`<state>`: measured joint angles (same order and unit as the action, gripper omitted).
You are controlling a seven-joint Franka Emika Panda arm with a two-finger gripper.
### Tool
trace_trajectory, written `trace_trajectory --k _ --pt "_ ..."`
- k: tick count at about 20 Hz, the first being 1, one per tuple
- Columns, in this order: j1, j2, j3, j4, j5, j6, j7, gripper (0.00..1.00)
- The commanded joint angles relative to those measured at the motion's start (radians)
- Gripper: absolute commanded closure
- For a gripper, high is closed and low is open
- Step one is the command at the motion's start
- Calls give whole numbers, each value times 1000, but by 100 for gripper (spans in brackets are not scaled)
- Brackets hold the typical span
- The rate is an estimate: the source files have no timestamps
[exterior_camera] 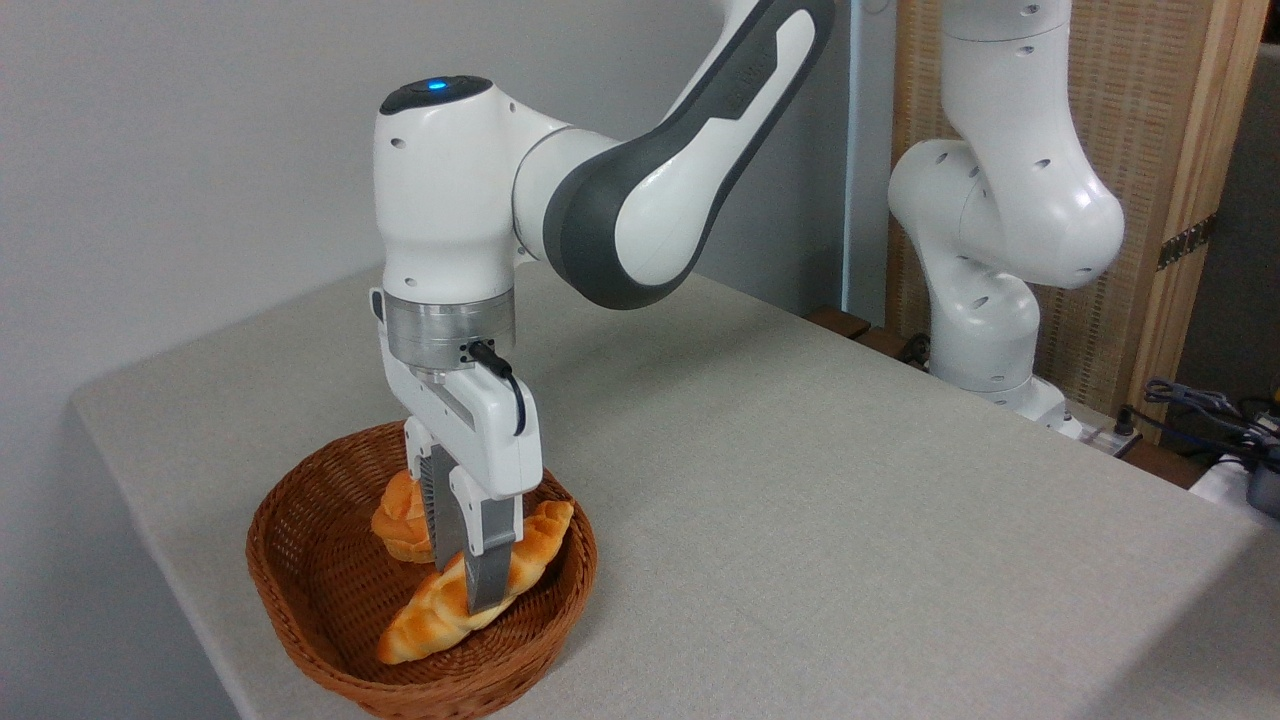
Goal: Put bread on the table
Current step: 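Close the gripper around the middle of the braided roll, then lift the braided roll out of the basket and carry it beside the basket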
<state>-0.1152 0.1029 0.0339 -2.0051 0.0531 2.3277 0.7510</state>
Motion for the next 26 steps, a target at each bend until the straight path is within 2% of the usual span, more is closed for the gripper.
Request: trace_trajectory --k 1,3,5,6,12,16,18,21,24,25,26 --pt "0 -5 0 -6 21 13 13 57" --pt "0 -6 0 -4 21 12 13 58" --pt "0 -9 -6 -1 19 12 5 73" --pt "0 -12 -15 2 16 10 1 75" --pt "0 -49 -17 11 1 7 -2 75" --pt "0 -104 -16 12 -76 7 -2 74" --pt "0 -147 -16 12 -90 -13 -12 74" --pt "-9 -206 -16 11 -91 -157 -42 73" --pt "-43 -276 -12 5 -91 -334 -41 73" --pt "-52 -294 -12 0 -91 -391 -41 71" --pt "-76 -310 -11 0 -91 -436 -41 66"
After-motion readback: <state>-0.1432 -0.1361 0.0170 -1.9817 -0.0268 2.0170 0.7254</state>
